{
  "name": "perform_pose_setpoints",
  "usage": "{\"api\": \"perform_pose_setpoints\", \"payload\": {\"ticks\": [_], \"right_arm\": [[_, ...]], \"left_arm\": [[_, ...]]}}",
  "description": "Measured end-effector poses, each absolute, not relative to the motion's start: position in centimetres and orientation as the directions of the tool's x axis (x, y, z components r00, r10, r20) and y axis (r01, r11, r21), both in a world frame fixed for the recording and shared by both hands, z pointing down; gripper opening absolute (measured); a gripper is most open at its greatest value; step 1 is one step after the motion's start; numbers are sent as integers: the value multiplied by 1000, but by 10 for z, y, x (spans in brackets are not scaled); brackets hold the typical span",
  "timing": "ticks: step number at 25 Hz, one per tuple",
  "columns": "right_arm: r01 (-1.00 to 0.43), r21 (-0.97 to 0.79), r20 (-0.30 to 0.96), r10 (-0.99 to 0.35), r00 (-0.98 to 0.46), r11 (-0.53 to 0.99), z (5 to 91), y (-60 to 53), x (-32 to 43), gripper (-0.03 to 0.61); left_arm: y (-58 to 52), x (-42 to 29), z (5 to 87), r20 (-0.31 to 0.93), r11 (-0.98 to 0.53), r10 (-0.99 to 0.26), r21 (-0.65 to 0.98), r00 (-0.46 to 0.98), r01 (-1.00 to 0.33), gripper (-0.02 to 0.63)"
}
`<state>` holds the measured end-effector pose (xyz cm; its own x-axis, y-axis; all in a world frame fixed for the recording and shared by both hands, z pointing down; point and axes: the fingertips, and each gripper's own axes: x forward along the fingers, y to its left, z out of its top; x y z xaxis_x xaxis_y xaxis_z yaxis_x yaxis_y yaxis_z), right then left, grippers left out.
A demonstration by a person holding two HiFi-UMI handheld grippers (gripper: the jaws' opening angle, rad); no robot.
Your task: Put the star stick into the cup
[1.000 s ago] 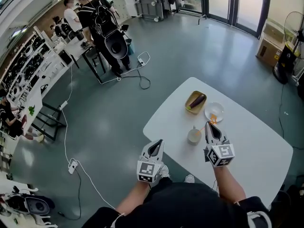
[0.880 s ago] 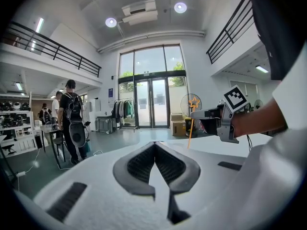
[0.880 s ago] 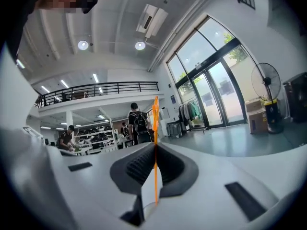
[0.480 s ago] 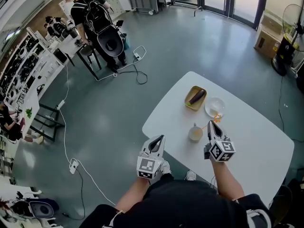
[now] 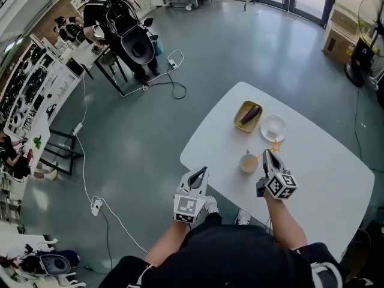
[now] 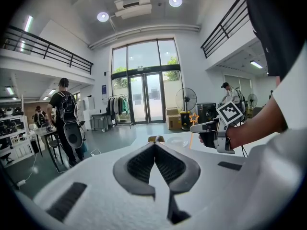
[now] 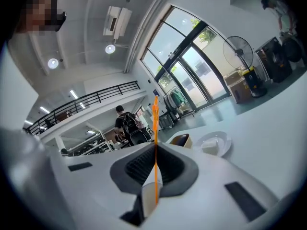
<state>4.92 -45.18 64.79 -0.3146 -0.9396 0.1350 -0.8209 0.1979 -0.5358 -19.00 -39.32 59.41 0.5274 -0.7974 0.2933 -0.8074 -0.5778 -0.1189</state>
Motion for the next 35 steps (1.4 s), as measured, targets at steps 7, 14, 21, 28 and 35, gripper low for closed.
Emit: {"api": "perform_pose_setpoints", "payload": {"ticks": [7,14,21,28,35], "right_arm": [[-819,-547,164,-937,-308,174,663,-453,47,14],[-803,-572,162,-936,-312,169,673,-452,49,15],[-798,-582,173,-936,-308,155,679,-452,49,20],[-807,-569,190,-929,-318,160,682,-455,50,40],[-808,-569,192,-930,-314,155,684,-452,54,92]], "left_arm": [[-392,-192,593,297,-580,-795,-116,530,-806,9],[-389,-191,604,314,-581,-788,-96,529,-808,9],[-390,-196,604,318,-567,-796,-93,516,-818,9],[-389,-194,604,319,-579,-790,-103,524,-809,9],[-388,-191,603,319,-576,-790,-94,523,-812,9]]}}
